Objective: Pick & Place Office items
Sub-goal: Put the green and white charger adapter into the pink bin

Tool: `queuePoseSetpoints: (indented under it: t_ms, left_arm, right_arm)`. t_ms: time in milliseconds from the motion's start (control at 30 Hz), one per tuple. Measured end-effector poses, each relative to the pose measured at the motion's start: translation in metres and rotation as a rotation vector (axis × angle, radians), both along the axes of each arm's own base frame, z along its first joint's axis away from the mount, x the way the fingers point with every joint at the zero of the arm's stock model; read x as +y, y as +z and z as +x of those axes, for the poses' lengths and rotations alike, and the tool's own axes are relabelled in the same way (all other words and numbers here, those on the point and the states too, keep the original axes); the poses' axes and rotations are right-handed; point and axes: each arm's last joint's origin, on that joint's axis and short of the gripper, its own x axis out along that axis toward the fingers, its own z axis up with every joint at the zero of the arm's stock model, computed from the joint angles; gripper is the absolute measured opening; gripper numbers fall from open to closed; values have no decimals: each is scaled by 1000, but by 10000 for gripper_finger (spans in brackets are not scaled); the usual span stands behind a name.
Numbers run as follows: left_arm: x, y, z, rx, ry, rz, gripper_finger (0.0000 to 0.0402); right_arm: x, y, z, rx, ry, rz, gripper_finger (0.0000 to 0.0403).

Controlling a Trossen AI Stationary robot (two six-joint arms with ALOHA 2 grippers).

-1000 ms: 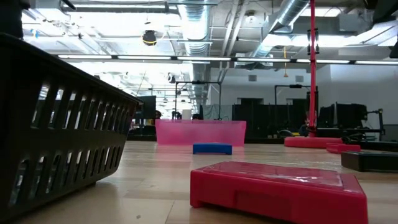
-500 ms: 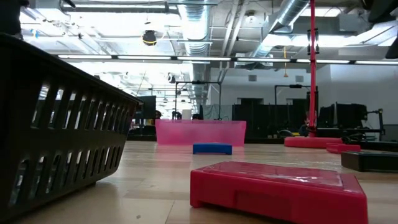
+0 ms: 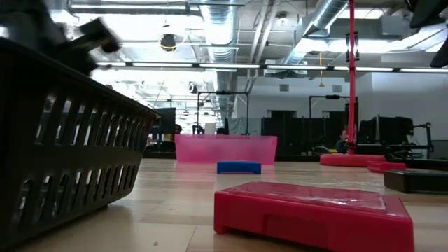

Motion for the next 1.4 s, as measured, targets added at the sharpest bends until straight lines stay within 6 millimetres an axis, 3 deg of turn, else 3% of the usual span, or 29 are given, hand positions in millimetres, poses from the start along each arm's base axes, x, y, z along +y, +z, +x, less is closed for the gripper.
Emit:
queuePoseSetpoints:
  t_ms: [233, 333, 600, 833, 1000, 1167, 1400]
  left_arm:
    - [55, 37, 53, -482, -106, 263, 134]
    - [84, 48, 73, -609, -112, 372, 134]
    - [175, 70, 133, -557, -243, 568, 135]
    - [237, 78, 158, -267, -314, 569, 135]
    - [262, 73, 166, -107, -293, 484, 135]
    - [270, 62, 182, -75, -255, 423, 135]
    - [279, 33, 197, -11, -177, 374, 135]
  right_arm:
    - [-1, -1, -1, 5, -22, 4, 260]
    - [-2, -1, -1, 10, -48, 11, 260]
    - [-4, -1, -2, -4, -131, 41, 260]
    - [-5, -1, -2, -47, -216, 70, 260]
    - [-6, -1, -1, -84, -270, 66, 260]
    - [-8, -2, 0, -80, -285, 62, 260]
    - [-9, -2, 1, -81, -289, 63, 260]
